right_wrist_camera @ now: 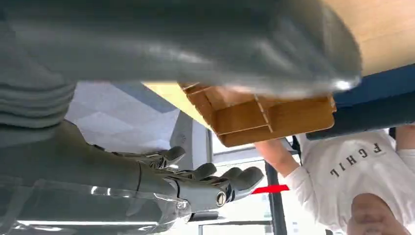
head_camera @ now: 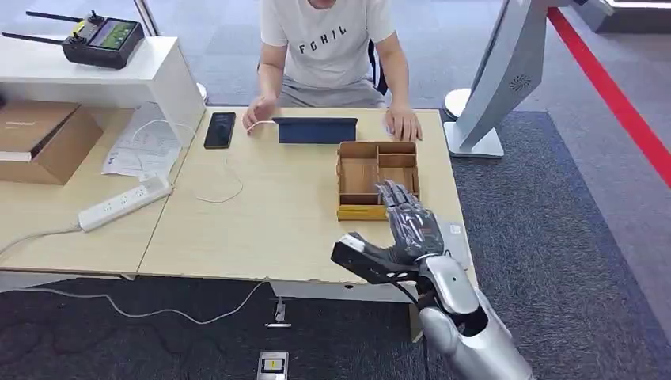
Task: Pass the card to the sensor for recognition and then transmit it.
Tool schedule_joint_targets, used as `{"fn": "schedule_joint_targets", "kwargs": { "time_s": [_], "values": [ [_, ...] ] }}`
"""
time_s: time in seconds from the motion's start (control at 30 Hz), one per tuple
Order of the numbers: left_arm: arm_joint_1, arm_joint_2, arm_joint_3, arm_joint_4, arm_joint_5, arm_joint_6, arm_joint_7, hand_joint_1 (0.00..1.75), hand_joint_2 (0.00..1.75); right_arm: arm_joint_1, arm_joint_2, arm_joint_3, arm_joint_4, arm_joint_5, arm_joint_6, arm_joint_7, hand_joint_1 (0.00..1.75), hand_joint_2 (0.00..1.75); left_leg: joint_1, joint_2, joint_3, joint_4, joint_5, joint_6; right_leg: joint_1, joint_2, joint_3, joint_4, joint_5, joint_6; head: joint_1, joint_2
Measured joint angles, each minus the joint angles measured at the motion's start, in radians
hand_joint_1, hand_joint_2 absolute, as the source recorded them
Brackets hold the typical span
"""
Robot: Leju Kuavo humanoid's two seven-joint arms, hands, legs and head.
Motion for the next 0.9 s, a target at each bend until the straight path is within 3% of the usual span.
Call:
{"fn": "schedule_joint_targets", "kwargs": {
  "time_s": [0.4, 0.9],
  "values": [
    [0.0, 0.001, 0.0, 0.0, -0.009, -0.001, -0.002, 0.0, 0.0, -0.054, -0.003, -0.001, 0.067, 0.201, 0.01, 0.064, 0.0, 1.75, 0.0, 0.0, 0.0, 0.0, 0.0, 0.0, 0.0, 0.0, 0.0, 0.0, 0.0, 0.0, 0.0, 0.0],
    [0.0, 0.002, -0.001, 0.0, -0.009, -0.002, -0.003, 0.0, 0.0, -0.09, 0.011, -0.016, 0.159, 0.263, 0.014, 0.012, 0.0, 1.75, 0.0, 0.0, 0.0, 0.0, 0.0, 0.0, 0.0, 0.0, 0.0, 0.0, 0.0, 0.0, 0.0, 0.0]
  ]
}}
